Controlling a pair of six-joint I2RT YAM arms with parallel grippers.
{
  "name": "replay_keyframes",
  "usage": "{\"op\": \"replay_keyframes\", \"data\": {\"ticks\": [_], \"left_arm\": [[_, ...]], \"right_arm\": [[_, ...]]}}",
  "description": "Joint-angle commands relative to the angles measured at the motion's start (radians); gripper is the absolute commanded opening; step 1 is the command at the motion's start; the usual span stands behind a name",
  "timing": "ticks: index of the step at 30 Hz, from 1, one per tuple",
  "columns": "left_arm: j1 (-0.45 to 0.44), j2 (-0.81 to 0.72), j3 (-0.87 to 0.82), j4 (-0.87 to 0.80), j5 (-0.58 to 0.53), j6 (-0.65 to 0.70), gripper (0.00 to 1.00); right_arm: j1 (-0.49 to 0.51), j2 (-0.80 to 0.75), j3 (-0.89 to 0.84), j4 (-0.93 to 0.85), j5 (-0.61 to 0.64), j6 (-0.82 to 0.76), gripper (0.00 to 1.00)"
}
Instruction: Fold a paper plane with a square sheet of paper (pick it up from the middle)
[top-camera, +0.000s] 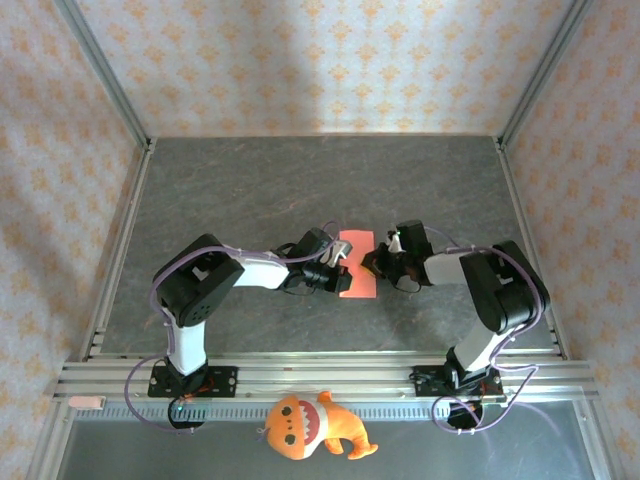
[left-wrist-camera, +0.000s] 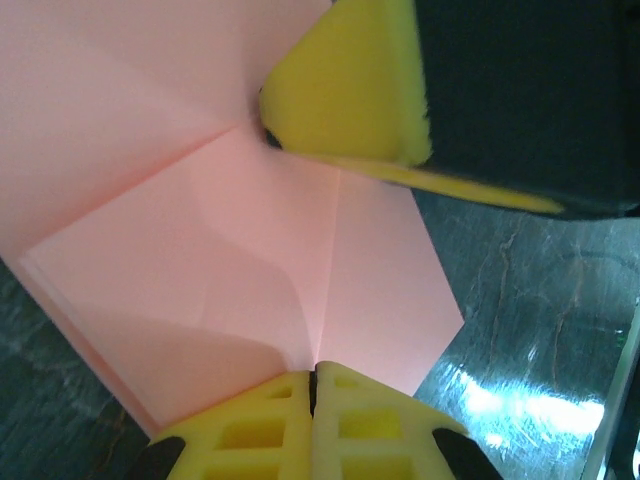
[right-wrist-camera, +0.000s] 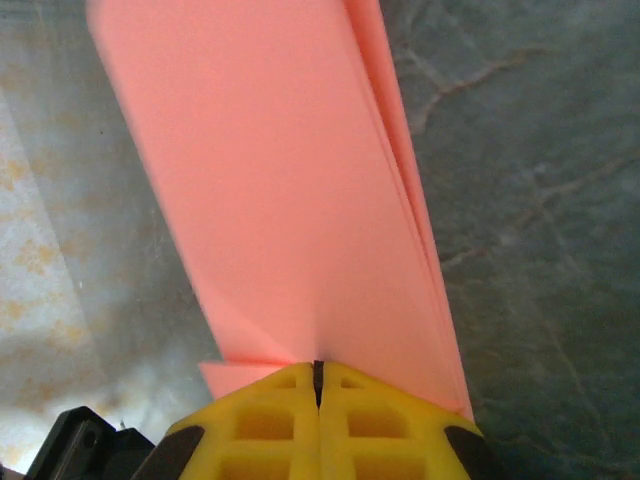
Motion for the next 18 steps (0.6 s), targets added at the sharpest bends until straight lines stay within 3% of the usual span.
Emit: {"op": "replay_keyframes", "data": {"ticks": [1,9,18], "left_arm": [[0.004,-0.046,-0.012,-0.111,0.002,-0.029,0.0],[0.007,-0.119,0.052,-0.064,0.026,-0.082,0.0],[0.01,-0.001,0.157,-0.093,-0.033,-0.083,0.0]], "right_arm": [[0.0,0.033,0.0,-0.125,0.109,-0.052,0.0],[-0.002,0.037,-0.019,-0.128,0.107,-0.06,0.0],[-0.002,0.035,-0.019,-0.13,0.107,-0.059,0.0]]}}
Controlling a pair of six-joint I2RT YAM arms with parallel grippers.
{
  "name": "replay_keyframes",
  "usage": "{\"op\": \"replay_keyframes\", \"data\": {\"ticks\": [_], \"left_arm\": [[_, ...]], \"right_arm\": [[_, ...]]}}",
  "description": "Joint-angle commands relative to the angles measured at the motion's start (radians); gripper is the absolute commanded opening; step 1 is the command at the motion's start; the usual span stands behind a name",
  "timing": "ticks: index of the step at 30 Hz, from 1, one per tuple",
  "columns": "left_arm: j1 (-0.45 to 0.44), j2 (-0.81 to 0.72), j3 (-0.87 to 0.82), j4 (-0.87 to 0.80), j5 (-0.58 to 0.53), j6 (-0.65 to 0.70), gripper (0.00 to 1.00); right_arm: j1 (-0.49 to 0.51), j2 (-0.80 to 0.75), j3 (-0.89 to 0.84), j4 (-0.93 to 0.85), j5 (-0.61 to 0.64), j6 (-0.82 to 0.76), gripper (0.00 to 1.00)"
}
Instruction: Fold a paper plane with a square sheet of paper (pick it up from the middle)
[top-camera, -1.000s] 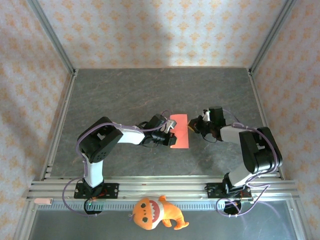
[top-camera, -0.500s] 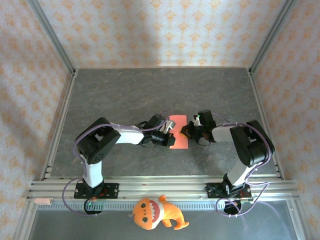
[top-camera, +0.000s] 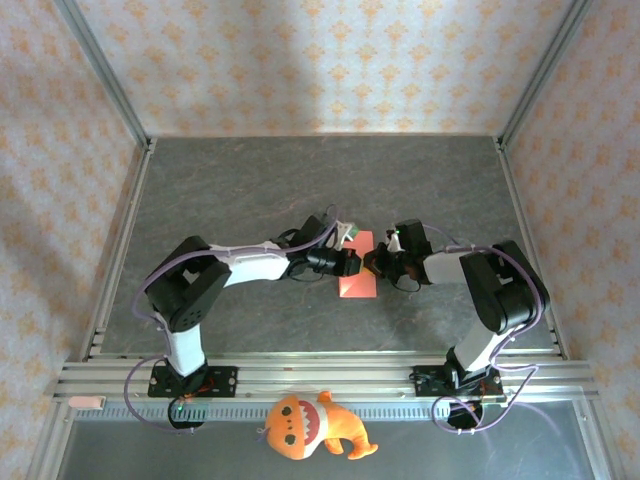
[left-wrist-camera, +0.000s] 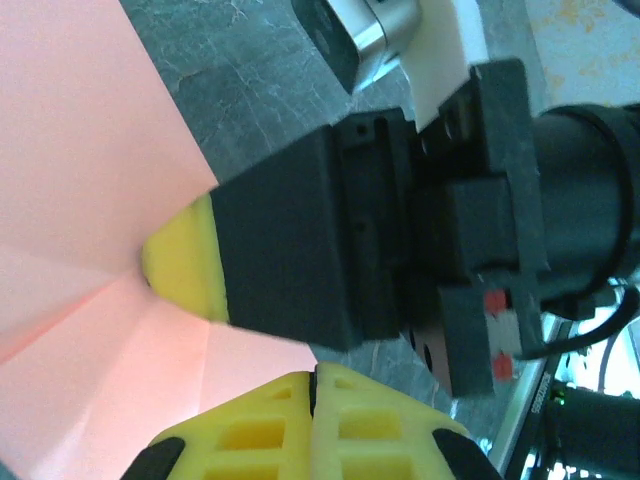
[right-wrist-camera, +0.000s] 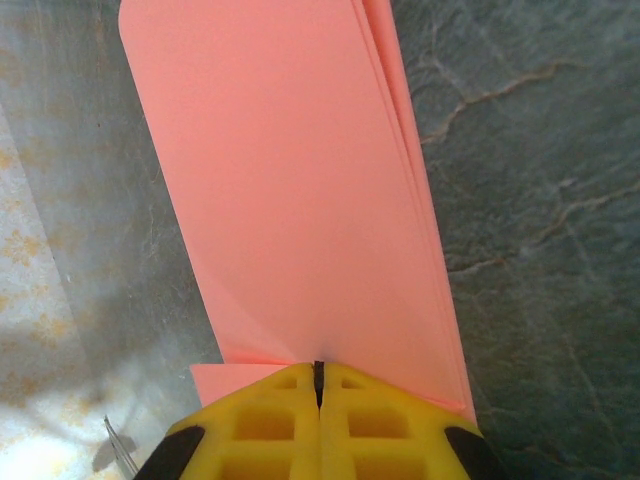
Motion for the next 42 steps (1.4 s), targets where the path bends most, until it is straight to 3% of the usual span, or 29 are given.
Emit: {"op": "replay_keyframes", "data": {"ticks": [1,15,29,32,42], "left_arm": [[0.007,0.049,0.03,-0.037,-0.045,-0.005,0.0],[0.008,0.106,-0.096,-0.06,-0.125,0.051,0.0],[0.006,-0.08,-0.146,0.042,0.041,0.024,0.0],[0.001,-0.061,-0.135,0.069,0.097,-0.001,0.0],[-0.009,0.059,-0.09,0.002,0.054,0.013,0.0]], "right_arm": [[-0.004,0.035,-0.026,-0.113,0.098,-0.021,0.0],[-0.005,0.035,-0.023,-0.126,0.103,-0.024,0.0],[-0.017,0.039,-0.021,-0.147,0.11,-0.041,0.0],[-0.019,0.04,-0.02,-0.145,0.109,-0.041,0.0],[-0.019,0.038,-0.024,-0.147,0.109,-0.042,0.0]]}}
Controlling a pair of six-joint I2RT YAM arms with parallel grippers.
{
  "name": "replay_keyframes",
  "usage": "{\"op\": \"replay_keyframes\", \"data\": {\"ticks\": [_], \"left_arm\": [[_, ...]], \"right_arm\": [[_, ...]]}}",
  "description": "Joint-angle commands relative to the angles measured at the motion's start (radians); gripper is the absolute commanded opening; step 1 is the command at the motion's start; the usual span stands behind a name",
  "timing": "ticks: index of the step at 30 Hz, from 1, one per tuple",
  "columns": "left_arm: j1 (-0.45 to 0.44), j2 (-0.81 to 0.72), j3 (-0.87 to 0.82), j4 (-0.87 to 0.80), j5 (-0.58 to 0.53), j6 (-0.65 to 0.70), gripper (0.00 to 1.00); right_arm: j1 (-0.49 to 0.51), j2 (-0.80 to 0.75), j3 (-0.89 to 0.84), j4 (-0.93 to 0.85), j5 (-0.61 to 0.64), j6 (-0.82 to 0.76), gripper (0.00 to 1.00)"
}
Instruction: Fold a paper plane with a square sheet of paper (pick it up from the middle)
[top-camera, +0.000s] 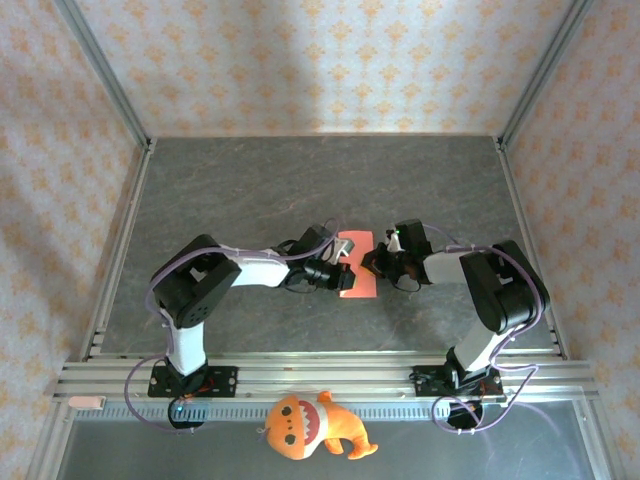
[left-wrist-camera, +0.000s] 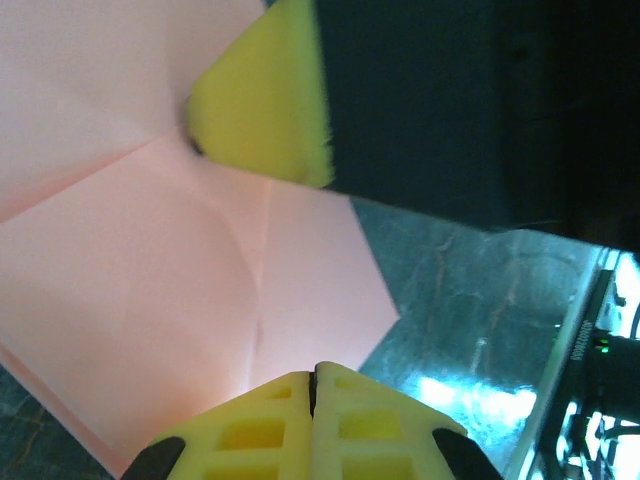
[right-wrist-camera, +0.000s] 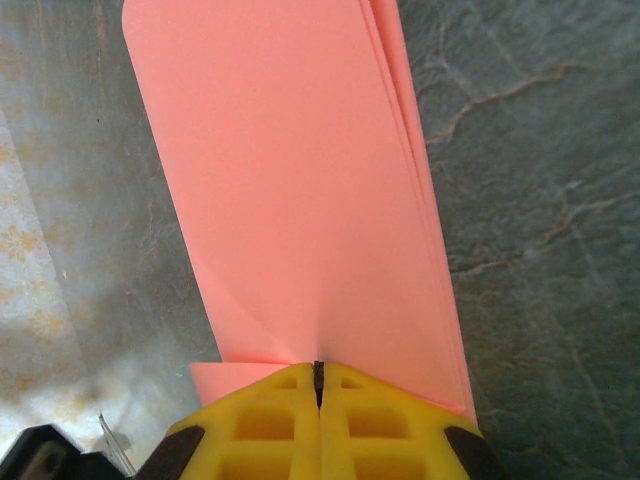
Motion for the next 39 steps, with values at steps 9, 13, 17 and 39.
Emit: {"op": "replay_keyframes", "data": {"ticks": [9,13,17,39], "left_arm": [[-0.003,-0.023,-0.097,-0.066,-0.016,0.048,0.0],[-0.003,-0.05,-0.134,-0.094,-0.015,0.084,0.0],[-0.003,-0.068,-0.149,-0.13,-0.006,0.128,0.0],[0.038,-0.225,-0.051,-0.09,-0.044,0.077,0.0]], "right_arm": [[-0.023,0.039,-0.03,-0.153,0.113,-0.039,0.0],[-0.025,0.04,-0.028,-0.159,0.116,-0.045,0.0],[-0.027,0.039,-0.03,-0.161,0.118,-0.047,0.0],[-0.022,-0.039,0.047,-0.122,-0.02,-0.036,0.01]]}}
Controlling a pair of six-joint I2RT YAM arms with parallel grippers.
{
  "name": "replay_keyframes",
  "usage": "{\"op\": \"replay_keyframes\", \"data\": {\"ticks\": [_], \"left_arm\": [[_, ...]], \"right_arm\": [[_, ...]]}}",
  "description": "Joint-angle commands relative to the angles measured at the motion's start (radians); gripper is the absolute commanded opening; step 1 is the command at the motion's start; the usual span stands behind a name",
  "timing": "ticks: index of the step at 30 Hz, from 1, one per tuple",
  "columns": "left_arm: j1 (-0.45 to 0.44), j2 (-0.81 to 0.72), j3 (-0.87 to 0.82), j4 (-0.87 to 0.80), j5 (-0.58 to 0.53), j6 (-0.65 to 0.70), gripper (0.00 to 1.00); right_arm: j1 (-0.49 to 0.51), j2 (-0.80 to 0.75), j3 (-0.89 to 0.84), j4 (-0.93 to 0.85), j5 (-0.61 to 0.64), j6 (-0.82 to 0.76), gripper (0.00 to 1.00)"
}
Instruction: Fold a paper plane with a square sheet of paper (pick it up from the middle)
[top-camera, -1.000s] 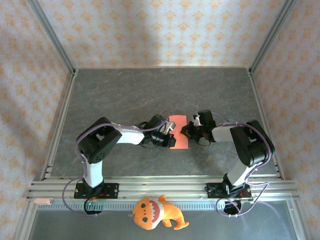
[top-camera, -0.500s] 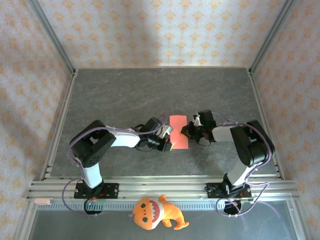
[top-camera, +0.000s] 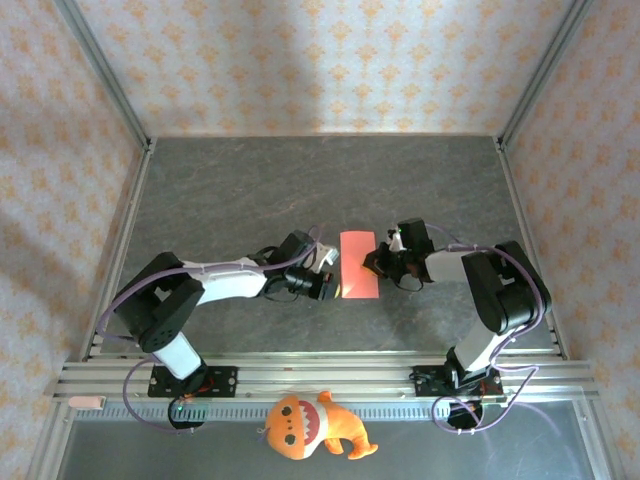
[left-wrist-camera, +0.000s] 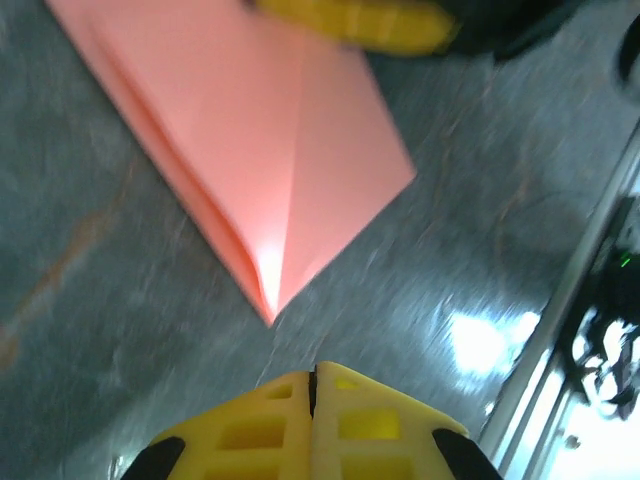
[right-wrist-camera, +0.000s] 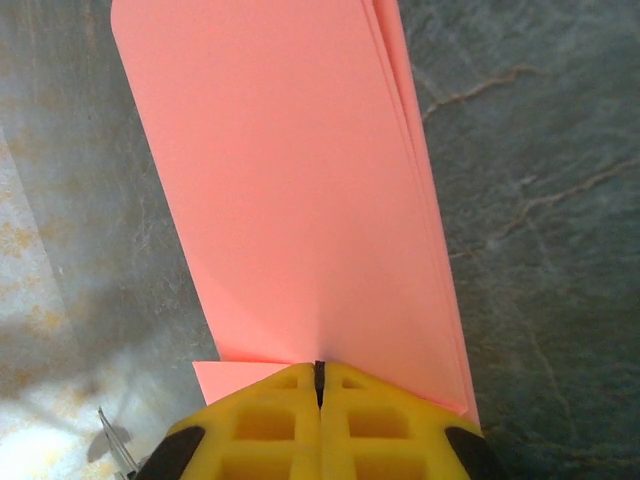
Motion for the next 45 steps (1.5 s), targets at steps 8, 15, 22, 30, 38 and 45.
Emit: {"op": "replay_keyframes", "data": {"ticks": [8,15,22,30,38,45], "left_arm": [[0.017,0.169,0.262,-0.025,-0.073,-0.008,0.0],[0.017,0.215,0.307,-0.056,-0.065,0.017,0.0],[0.018,0.305,0.326,-0.092,-0.106,0.054,0.0],[0.018,0.332,0.246,-0.06,-0.135,0.056,0.0],[0.018,0.327,0.168,0.001,-0.124,0.037,0.0],[0.017,0.323,0.166,0.004,-0.123,0.037,0.0]], "right_arm": [[-0.01,-0.149,0.054,-0.12,0.03,-0.015,0.08],[-0.03,-0.252,-0.015,-0.229,0.139,-0.011,0.08],[-0.028,-0.316,-0.111,-0.219,0.106,0.037,0.16],[0.017,-0.332,-0.153,-0.226,0.078,0.073,0.35],[0.06,-0.328,-0.175,-0.2,0.073,0.136,0.45],[0.076,-0.325,-0.191,-0.205,0.1,0.164,0.45]]}}
